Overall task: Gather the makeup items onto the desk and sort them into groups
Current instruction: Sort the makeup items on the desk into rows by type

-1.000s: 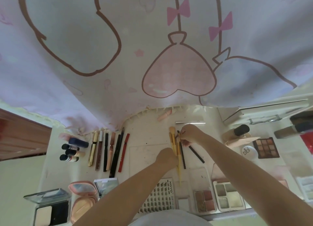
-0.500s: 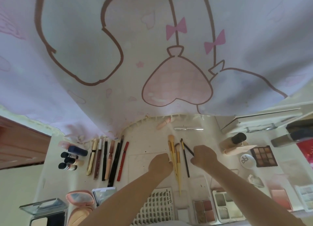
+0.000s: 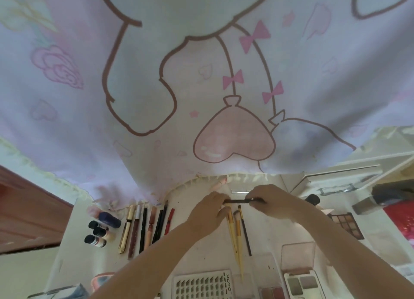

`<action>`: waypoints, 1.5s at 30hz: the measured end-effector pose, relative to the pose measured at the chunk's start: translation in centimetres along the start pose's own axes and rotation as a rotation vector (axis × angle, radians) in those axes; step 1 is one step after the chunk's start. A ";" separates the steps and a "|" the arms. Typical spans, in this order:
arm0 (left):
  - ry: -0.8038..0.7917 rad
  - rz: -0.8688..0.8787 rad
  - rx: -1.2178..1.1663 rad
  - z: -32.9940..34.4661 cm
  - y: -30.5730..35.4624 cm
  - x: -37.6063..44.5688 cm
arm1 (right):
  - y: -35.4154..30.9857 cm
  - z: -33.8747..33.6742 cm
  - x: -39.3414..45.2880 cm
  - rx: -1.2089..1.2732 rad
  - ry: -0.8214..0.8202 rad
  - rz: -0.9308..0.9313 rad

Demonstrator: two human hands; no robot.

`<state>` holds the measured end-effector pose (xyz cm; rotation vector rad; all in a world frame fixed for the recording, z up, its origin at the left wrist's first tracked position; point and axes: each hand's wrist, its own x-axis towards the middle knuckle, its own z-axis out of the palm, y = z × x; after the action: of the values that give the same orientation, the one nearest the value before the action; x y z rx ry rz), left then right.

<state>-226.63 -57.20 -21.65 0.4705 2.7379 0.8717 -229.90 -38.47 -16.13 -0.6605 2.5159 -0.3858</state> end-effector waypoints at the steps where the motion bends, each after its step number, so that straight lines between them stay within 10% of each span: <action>1: -0.009 0.031 0.026 -1.1 0.1 -0.2 | -0.6 -0.5 0.0 0.007 -0.018 -0.020; 11: -0.108 0.085 0.157 -10.0 0.0 -5.5 | -5.1 -4.7 -1.2 0.110 0.082 -0.221; 18: 0.059 -0.315 0.110 -13.2 -5.5 -11.6 | -3.4 -6.1 -1.3 0.094 0.378 -0.115; 45: 0.049 -0.235 0.045 -9.3 -7.2 -11.9 | -8.4 -1.3 5.2 0.359 0.133 -0.189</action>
<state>-220.19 -71.96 -17.14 0.1322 2.7888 0.7729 -231.34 -48.06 -13.88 -0.7472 2.4196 -0.9510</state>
